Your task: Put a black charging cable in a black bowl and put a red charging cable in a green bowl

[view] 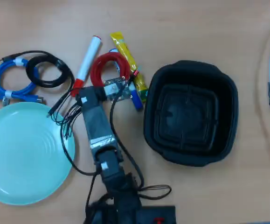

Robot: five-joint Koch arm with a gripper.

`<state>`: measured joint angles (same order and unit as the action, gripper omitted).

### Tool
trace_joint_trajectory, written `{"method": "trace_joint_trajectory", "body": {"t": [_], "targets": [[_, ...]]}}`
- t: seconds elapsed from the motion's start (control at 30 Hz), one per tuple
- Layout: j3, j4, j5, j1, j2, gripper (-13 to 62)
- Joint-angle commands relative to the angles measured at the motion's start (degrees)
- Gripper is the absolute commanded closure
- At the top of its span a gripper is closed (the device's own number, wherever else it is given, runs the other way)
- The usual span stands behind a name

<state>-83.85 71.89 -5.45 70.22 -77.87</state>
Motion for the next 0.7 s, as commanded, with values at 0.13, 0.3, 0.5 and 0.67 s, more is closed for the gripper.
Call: {"method": "trace_joint_trajectory", "body": {"t": [0.13,0.3,0.5,0.67], "targets": [[4.9,1.3,15.5,1.1,-0.2,19.6],[4.7,2.1,19.9,3.1,-0.4,19.7],[9.8,4.1,9.8,-4.4,-0.9,19.9],[18.2,9.5,-4.5,-10.0,0.8,19.8]]}}
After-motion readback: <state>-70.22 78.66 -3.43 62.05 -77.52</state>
